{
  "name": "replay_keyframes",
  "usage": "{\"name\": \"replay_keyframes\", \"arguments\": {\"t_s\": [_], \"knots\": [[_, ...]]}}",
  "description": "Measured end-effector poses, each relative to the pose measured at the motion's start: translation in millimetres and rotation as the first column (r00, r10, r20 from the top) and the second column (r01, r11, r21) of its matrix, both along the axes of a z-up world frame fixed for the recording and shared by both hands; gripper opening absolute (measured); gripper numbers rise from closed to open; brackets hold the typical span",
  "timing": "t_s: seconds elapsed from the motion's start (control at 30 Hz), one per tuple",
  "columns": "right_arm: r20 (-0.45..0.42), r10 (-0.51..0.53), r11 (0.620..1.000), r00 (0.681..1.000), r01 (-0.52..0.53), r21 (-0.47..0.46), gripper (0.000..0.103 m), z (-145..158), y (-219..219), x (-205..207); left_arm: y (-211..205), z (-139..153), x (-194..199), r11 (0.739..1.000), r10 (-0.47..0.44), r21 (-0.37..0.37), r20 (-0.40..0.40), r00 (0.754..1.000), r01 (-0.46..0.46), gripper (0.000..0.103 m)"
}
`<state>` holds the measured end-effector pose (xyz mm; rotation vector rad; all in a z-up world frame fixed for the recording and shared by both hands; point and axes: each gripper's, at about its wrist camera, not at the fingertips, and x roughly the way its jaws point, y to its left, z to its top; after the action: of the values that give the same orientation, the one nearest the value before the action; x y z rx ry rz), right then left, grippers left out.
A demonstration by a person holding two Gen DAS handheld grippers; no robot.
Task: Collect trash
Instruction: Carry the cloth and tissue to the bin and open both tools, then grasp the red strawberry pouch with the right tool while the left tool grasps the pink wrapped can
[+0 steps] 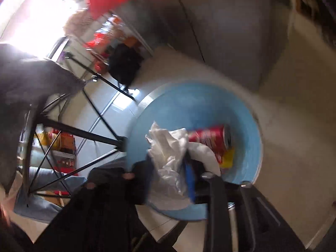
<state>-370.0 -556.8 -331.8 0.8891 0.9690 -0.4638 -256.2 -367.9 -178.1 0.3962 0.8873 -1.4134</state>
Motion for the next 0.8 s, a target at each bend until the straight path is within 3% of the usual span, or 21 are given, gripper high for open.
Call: {"name": "replay_keyframes", "arguments": {"t_s": [0.03,0.07,0.2,0.33,0.4,0.43,0.47,0.5,0.53,0.63,0.7,0.8], "knots": [[-0.001,-0.016,0.999,1.0,0.016,0.033,0.065,-16,-5,-5,-13,-15,-7,1.0,-0.004,0.031,0.002,1.0,0.004,0.015],[0.005,-0.031,0.998,1.0,0.031,0.054,0.075,-26,-7,-10,-22,-27,-10,0.998,-0.007,0.056,-0.003,1.0,0.007,0.015],[0.076,-0.122,0.989,0.99,0.115,0.095,0.077,-39,-16,-58,-50,-78,-16,0.988,-0.005,0.153,-0.022,1.0,0.008,0.015],[0.137,-0.207,0.977,0.969,0.198,0.077,0.08,-26,-23,-116,-85,-126,-12,0.973,-0.045,0.222,-0.048,0.998,0.054,0.018],[0.15,-0.234,0.972,0.961,0.227,0.06,0.08,-17,-23,-132,-105,-145,-11,0.967,-0.043,0.247,-0.073,0.996,0.06,0.03],[0.157,-0.241,0.97,0.958,0.237,0.049,0.08,-12,-23,-139,-112,-157,-10,0.963,-0.041,0.262,-0.084,0.996,0.062,0.048],[0.162,-0.244,0.97,0.956,0.24,0.041,0.08,-10,-22,-138,-119,-164,-12,0.958,-0.042,0.278,-0.092,0.995,0.066,0.077],[0.166,-0.243,0.97,0.956,0.242,0.029,0.08,-5,-23,-140,-126,-174,-11,0.952,-0.037,0.299,-0.1,0.994,0.066,0.095],[0.168,-0.239,0.971,0.956,0.239,0.019,0.08,-1,-22,-140,-129,-179,-9,0.95,-0.03,0.306,-0.102,0.994,0.06,0.096],[0.174,-0.22,0.974,0.96,0.224,-0.008,0.08,10,-22,-136,-128,-176,-3,0.949,-0.027,0.309,-0.11,0.994,0.06,0.095],[0.197,-0.197,0.978,0.96,0.206,-0.025,0.08,25,-23,-128,-127,-162,-10,0.957,-0.042,0.283,-0.063,0.997,0.058,0.095],[0.234,-0.132,0.983,0.963,0.158,-0.095,0.08,60,-22,-114,-106,-107,-5,0.98,-0.031,0.194,-0.032,0.999,0.036,0.095]]}}
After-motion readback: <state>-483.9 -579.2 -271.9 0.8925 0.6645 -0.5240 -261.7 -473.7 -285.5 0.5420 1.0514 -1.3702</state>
